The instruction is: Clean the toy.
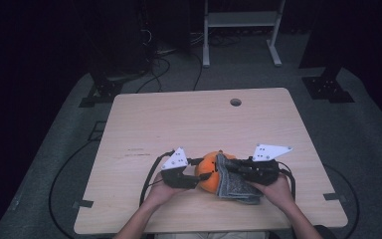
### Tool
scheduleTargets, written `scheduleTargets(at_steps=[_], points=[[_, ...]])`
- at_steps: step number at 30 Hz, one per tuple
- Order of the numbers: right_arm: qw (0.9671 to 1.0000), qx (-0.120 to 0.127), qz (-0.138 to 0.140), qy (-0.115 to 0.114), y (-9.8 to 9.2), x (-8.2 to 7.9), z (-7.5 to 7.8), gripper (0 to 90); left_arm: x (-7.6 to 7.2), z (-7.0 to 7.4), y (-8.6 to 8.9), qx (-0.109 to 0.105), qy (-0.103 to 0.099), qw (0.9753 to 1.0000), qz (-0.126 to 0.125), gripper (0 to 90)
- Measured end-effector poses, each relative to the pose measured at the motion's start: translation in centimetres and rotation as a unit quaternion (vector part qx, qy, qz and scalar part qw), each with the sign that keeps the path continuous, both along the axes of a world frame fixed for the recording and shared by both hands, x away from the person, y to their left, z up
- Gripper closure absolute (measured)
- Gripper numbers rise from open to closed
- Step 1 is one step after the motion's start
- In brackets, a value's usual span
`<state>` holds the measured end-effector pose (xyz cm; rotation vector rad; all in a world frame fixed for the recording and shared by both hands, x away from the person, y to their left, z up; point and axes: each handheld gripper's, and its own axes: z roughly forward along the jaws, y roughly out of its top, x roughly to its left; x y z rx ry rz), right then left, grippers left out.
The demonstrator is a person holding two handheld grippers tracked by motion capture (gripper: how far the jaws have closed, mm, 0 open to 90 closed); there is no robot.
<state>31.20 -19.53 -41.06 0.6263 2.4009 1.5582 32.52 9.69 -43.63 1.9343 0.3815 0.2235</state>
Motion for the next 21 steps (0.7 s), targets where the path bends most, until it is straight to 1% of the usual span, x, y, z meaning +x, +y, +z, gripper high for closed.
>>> scheduleTargets(at_steps=[1,2,3,5,7,8,10,13,14,16,17,19,21], points=[[0.9999,0.000,-0.003,-0.011,0.1,-0.2,0.2,79.4,-0.1,0.0,-0.1,0.004,-0.009,0.9999,-0.009,44.4],[0.9998,-0.001,-0.004,-0.021,0.1,-0.3,0.5,79.4,-0.2,0.0,-0.2,0.006,-0.015,0.9998,-0.012,44.6],[0.9997,0.000,-0.002,-0.025,0.3,-0.3,0.7,79.4,-0.3,0.0,-0.2,0.011,-0.020,0.9996,-0.015,44.7],[0.9997,-0.005,-0.001,-0.026,0.5,-0.2,0.7,79.4,-0.4,0.0,-0.2,0.012,-0.024,0.9995,-0.016,44.7],[0.9998,-0.010,0.000,-0.015,0.5,0.1,0.3,79.4,-0.3,0.0,0.0,0.014,-0.022,0.9996,-0.013,44.4],[0.9999,-0.009,0.000,-0.008,0.3,0.3,0.0,79.4,-0.2,0.0,0.0,0.013,-0.018,0.9997,-0.011,43.6],[0.9999,-0.008,-0.006,0.009,-0.3,0.6,-0.4,79.4,-0.1,0.0,0.1,0.013,-0.015,0.9998,-0.008,42.9],[0.9997,-0.008,-0.016,0.018,-1.0,0.8,-0.7,79.3,-0.1,0.0,0.2,0.013,-0.013,0.9998,-0.011,42.9],[0.9994,-0.006,-0.021,0.028,-1.6,0.8,-0.9,79.3,-0.1,0.0,0.2,0.013,-0.014,0.9997,-0.012,43.2],[0.9995,0.004,-0.021,0.023,-1.7,0.7,-0.6,79.3,-0.2,-0.1,0.1,0.013,-0.019,0.9996,-0.017,43.4],[0.9995,0.014,-0.018,0.019,-1.6,0.7,-0.4,79.2,-0.3,-0.1,0.1,0.013,-0.020,0.9995,-0.018,43.5],[0.9992,0.033,-0.014,0.019,-1.3,0.9,-0.1,79.1,-0.3,0.0,0.1,0.016,-0.021,0.9995,-0.019,43.3],[0.9991,0.032,-0.010,0.024,-0.8,1.2,-0.2,79.0,-0.3,0.0,0.1,0.020,-0.023,0.9994,-0.019,41.7]])
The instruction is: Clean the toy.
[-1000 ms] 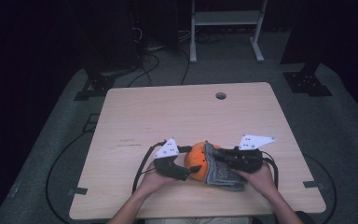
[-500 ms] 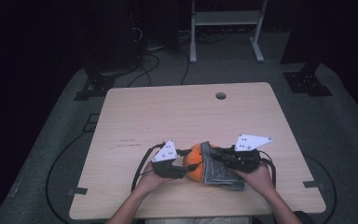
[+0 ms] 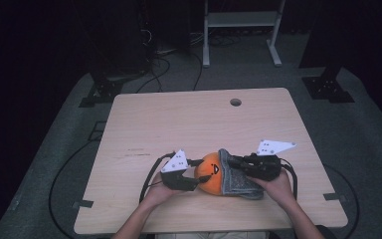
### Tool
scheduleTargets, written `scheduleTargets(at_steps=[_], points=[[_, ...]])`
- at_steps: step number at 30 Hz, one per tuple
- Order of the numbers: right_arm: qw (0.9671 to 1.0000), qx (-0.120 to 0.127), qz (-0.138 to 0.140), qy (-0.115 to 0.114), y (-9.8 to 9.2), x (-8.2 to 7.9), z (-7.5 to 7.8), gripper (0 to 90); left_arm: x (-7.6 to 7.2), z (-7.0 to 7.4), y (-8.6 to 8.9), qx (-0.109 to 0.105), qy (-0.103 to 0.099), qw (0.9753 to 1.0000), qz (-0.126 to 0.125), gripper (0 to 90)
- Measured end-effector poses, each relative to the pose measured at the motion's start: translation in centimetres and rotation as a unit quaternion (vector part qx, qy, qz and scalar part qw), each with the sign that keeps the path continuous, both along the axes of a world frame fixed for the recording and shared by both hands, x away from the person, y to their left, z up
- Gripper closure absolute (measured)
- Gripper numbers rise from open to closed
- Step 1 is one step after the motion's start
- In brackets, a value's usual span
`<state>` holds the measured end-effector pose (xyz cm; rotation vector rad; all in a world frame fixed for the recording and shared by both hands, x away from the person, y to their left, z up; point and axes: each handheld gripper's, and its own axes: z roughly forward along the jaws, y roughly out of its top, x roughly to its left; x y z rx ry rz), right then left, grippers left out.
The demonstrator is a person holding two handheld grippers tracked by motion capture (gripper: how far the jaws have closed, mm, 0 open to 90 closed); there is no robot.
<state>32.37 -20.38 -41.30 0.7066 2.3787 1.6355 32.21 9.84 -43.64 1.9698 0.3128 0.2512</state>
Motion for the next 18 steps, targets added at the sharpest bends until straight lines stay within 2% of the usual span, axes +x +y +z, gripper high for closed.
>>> scheduleTargets(at_steps=[2,3,4,6,7,9,11,12,13,14,15,16,18], points=[[0.9998,-0.008,0.010,0.014,0.4,0.2,-0.5,79.1,0.1,0.0,0.0,0.005,0.004,1.0000,0.003,35.5],[0.9998,-0.008,0.010,0.014,0.4,0.2,-0.5,79.1,0.1,0.0,0.0,0.005,0.004,1.0000,0.003,30.6],[0.9995,-0.009,0.022,0.021,0.8,-0.1,-1.0,79.0,0.3,0.1,-0.1,0.015,0.020,0.9997,0.007,23.1],[0.9991,-0.012,0.032,0.024,1.0,-0.6,-1.4,79.1,0.6,0.1,-0.5,0.019,0.051,0.9985,0.007,11.0],[0.9987,-0.011,0.041,0.029,1.1,-0.9,-1.5,79.1,0.7,0.0,-0.6,0.014,0.066,0.9977,0.000,8.6],[0.9986,-0.017,0.047,0.019,1.3,-1.6,-1.5,79.1,0.7,-0.1,-0.7,0.010,0.073,0.9973,-0.003,7.3],[0.9982,-0.017,0.054,0.020,1.3,-2.2,-1.5,79.1,0.8,-0.2,-1.0,0.003,0.097,0.9952,-0.011,6.3],[0.9981,-0.017,0.057,0.019,1.3,-2.3,-1.5,79.1,0.8,-0.3,-0.9,0.001,0.103,0.9947,-0.011,6.9],[0.9980,-0.017,0.058,0.019,1.3,-2.5,-1.5,79.1,0.7,-0.3,-0.8,-0.001,0.096,0.9953,-0.012,13.4],[0.9980,-0.018,0.058,0.018,1.3,-2.5,-1.5,79.0,0.6,-0.3,-0.8,0.002,0.080,0.9967,-0.013,20.4],[0.9980,-0.014,0.059,0.019,1.1,-2.4,-1.4,79.1,0.6,-0.3,-0.8,0.002,0.080,0.9967,-0.013,26.5],[0.9980,-0.007,0.059,0.022,0.9,-2.2,-1.1,79.1,0.3,-0.1,-0.7,-0.002,0.062,0.9980,-0.011,31.2],[0.9988,0.009,0.046,0.011,0.3,-2.0,-0.5,79.1,0.2,0.1,-0.7,-0.004,0.041,0.9990,-0.017,36.3]])
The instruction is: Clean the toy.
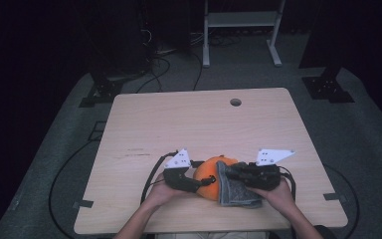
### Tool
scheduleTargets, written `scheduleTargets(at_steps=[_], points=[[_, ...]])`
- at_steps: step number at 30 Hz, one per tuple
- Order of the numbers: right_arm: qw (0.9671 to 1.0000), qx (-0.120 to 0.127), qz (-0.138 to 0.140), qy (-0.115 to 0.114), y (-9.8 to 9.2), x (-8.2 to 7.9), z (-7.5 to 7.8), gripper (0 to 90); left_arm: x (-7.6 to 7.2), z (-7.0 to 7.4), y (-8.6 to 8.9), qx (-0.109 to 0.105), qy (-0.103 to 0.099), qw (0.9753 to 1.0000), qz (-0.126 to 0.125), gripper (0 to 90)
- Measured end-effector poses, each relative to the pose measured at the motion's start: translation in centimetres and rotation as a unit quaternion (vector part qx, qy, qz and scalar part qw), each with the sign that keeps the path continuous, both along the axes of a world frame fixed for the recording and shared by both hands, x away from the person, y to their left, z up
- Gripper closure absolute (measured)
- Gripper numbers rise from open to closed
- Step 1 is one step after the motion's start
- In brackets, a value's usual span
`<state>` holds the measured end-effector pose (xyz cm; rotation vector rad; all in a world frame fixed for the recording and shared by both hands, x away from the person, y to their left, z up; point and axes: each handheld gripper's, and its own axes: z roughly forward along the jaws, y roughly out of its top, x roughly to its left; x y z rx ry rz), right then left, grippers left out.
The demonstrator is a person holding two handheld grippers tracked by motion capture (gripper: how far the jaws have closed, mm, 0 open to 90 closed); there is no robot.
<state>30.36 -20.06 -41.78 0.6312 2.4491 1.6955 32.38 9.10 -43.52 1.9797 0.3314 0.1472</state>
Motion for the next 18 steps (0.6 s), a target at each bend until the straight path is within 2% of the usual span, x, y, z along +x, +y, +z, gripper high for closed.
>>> scheduleTargets(at_steps=[1,3,4,6,7,8,9,10,11,12,13,15,16,17,18], points=[[1.0000,0.000,0.000,0.000,0.0,0.0,0.0,79.1,0.0,0.0,0.0,0.000,0.000,1.0000,0.000,37.3],[0.9994,0.013,-0.027,-0.017,-0.6,0.5,0.6,79.1,-0.3,0.1,-0.4,0.005,-0.022,0.9997,-0.011,37.4],[0.9989,0.004,-0.043,-0.016,-0.9,1.2,0.7,79.1,-0.4,0.2,-0.5,0.005,-0.025,0.9996,-0.014,35.7],[0.9991,-0.008,-0.042,0.001,-0.8,1.6,0.2,79.0,-0.2,0.1,-0.5,0.003,-0.001,1.0000,-0.008,27.5],[0.9991,-0.008,-0.042,0.001,-0.8,1.6,0.2,79.0,-0.2,0.1,-0.5,0.003,-0.001,1.0000,-0.008,20.5],[0.9991,-0.011,-0.040,0.007,-0.5,1.6,-0.2,79.0,0.1,0.0,-0.5,0.002,0.019,0.9998,-0.003,20.5],[0.9993,-0.011,-0.034,0.011,-0.3,1.4,-0.5,79.0,0.3,-0.1,-0.4,-0.001,0.035,0.9994,0.002,13.6],[0.9995,-0.017,-0.026,0.007,0.0,1.0,-0.5,79.0,0.7,-0.3,-0.3,0.001,0.068,0.9977,0.002,8.1],[0.9995,-0.017,-0.026,0.007,0.0,1.0,-0.5,79.0,0.7,-0.3,-0.3,0.001,0.068,0.9977,0.002,7.7],[0.9994,-0.025,-0.025,-0.003,0.1,0.6,-0.3,79.0,1.1,-0.6,-0.3,-0.002,0.095,0.9954,-0.001,8.1],[0.9993,-0.025,-0.026,-0.004,0.2,0.4,-0.3,79.0,1.0,-0.5,-0.2,-0.003,0.086,0.9963,-0.007,13.6],[0.9992,-0.027,-0.029,-0.010,0.1,0.3,-0.3,79.1,0.3,-0.1,-0.2,0.002,0.027,0.9996,-0.008,30.6],[0.9991,-0.027,-0.030,-0.013,-0.1,0.3,-0.1,79.1,0.0,0.2,-0.2,0.003,0.000,1.0000,-0.009,35.6],[0.9991,-0.027,-0.030,-0.013,-0.1,0.3,-0.1,79.1,0.0,0.2,-0.2,0.003,0.000,1.0000,-0.009,39.0],[0.9983,-0.023,-0.038,-0.037,-0.4,-0.1,0.7,79.2,-0.8,0.8,-0.5,0.005,-0.067,0.9977,-0.003,40.9]])
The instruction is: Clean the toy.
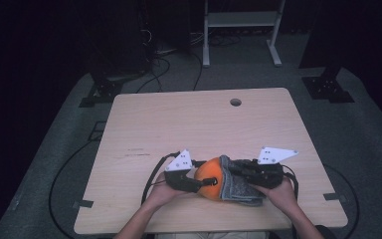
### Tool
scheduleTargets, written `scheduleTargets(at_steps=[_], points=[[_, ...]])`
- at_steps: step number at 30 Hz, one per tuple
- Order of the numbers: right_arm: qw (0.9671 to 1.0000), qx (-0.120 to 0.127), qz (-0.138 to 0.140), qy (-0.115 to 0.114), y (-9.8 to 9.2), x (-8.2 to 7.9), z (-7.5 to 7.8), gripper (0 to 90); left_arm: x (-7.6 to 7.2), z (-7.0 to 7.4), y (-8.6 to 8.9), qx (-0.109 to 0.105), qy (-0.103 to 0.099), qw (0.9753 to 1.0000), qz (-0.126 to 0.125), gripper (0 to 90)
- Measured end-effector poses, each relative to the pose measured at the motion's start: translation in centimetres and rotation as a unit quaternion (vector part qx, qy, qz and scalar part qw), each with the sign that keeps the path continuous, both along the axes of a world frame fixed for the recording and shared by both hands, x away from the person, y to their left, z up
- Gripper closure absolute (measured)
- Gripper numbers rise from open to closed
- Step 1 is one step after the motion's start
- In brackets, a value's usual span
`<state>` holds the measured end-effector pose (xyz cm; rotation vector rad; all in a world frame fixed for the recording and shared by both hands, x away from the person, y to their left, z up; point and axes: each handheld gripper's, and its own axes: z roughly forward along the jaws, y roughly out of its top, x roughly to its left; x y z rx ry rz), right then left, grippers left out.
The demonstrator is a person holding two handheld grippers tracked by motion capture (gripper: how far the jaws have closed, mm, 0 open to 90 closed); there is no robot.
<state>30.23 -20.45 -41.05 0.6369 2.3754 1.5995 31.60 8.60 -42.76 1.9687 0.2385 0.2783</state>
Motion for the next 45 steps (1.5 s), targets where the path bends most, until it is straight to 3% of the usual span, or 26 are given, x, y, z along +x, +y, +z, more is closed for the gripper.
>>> scheduleTargets(at_steps=[1,2,3,6,9,10,13,15,16,17,18,20,21,22,24,26,28,31,35,42,44,45], points=[[0.9999,0.006,-0.003,-0.015,-0.1,-0.2,0.5,79.2,-0.3,0.2,-0.2,0.006,-0.035,0.9994,0.003,41.9],[0.9999,0.006,-0.003,-0.015,-0.1,-0.2,0.5,79.2,-0.3,0.2,-0.2,0.006,-0.035,0.9994,0.003,42.0],[0.9989,0.025,-0.014,-0.037,-0.4,-0.2,1.4,79.2,-0.5,0.2,-0.4,0.014,-0.058,0.9982,-0.003,41.8],[0.9993,0.017,-0.021,-0.027,-0.5,0.5,1.2,79.1,-0.1,-0.2,-0.3,0.005,-0.037,0.9993,-0.005,38.4],[0.9999,0.001,-0.011,0.012,-0.1,1.4,-0.2,79.0,0.7,-0.4,-0.1,-0.003,0.018,0.9998,0.009,20.0],[0.9999,0.001,-0.009,0.014,0.1,1.4,-0.4,79.0,0.9,-0.5,0.0,-0.011,0.039,0.9991,0.013,14.7],[0.9997,0.009,0.006,0.020,0.6,1.0,-0.7,79.1,1.6,-0.8,0.0,-0.029,0.105,0.9940,0.011,3.2],[0.9997,0.007,0.017,0.014,1.0,0.4,-0.8,79.1,2.0,-1.2,-0.1,-0.029,0.131,0.9908,0.016,4.8],[0.9997,0.003,0.020,0.011,1.2,0.1,-0.7,79.1,1.9,-1.4,0.0,-0.029,0.123,0.9919,0.014,10.1],[0.9998,-0.005,0.017,0.005,1.3,-0.1,-0.6,79.1,1.7,-1.3,0.2,-0.028,0.100,0.9945,0.015,18.9],[0.9999,-0.009,0.013,-0.003,1.4,-0.2,-0.4,79.1,1.4,-1.0,0.3,-0.027,0.073,0.9969,0.015,28.5],[0.9998,0.000,0.009,-0.018,1.2,-0.3,0.4,79.3,0.7,-0.6,0.2,-0.023,0.017,0.9995,0.016,37.7],[0.9995,0.007,0.004,-0.029,1.1,-0.3,0.9,79.3,0.7,-0.6,0.2,-0.023,0.017,0.9995,0.016,39.8],[0.9991,0.015,-0.002,-0.038,1.0,-0.3,1.3,79.2,-0.1,-0.3,-0.3,-0.009,-0.050,0.9985,0.021,40.6],[0.9987,0.023,-0.009,-0.044,0.9,0.0,1.6,79.0,-0.4,-0.3,-0.5,-0.011,-0.079,0.9967,0.016,40.8],[0.9992,0.023,-0.013,-0.032,0.8,0.4,1.4,79.0,-0.2,-0.6,-0.6,-0.004,-0.069,0.9976,0.005,40.2],[0.9997,0.013,-0.010,-0.017,0.8,0.7,0.7,79.0,0.0,-1.1,-0.4,-0.010,-0.063,0.9979,0.002,39.4],[0.9999,0.003,-0.007,-0.011,0.5,0.9,0.2,79.1,0.1,-1.1,-0.1,-0.006,-0.054,0.9985,0.001,38.5],[0.9999,0.000,-0.013,0.006,-0.5,1.1,-0.3,79.1,0.1,-1.2,0.0,-0.008,-0.051,0.9987,0.000,38.3],[0.9994,0.012,-0.031,-0.011,-1.1,1.2,0.5,79.0,0.1,-1.2,0.3,-0.015,-0.055,0.9982,-0.016,38.0],[0.9995,0.015,-0.024,0.012,-1.0,1.8,0.1,79.0,0.2,-1.3,0.3,-0.011,-0.055,0.9982,-0.020,36.2],[0.9995,0.015,-0.024,0.012,-1.0,1.8,0.1,79.0,0.2,-1.3,0.3,-0.011,-0.055,0.9982,-0.020,34.3]])
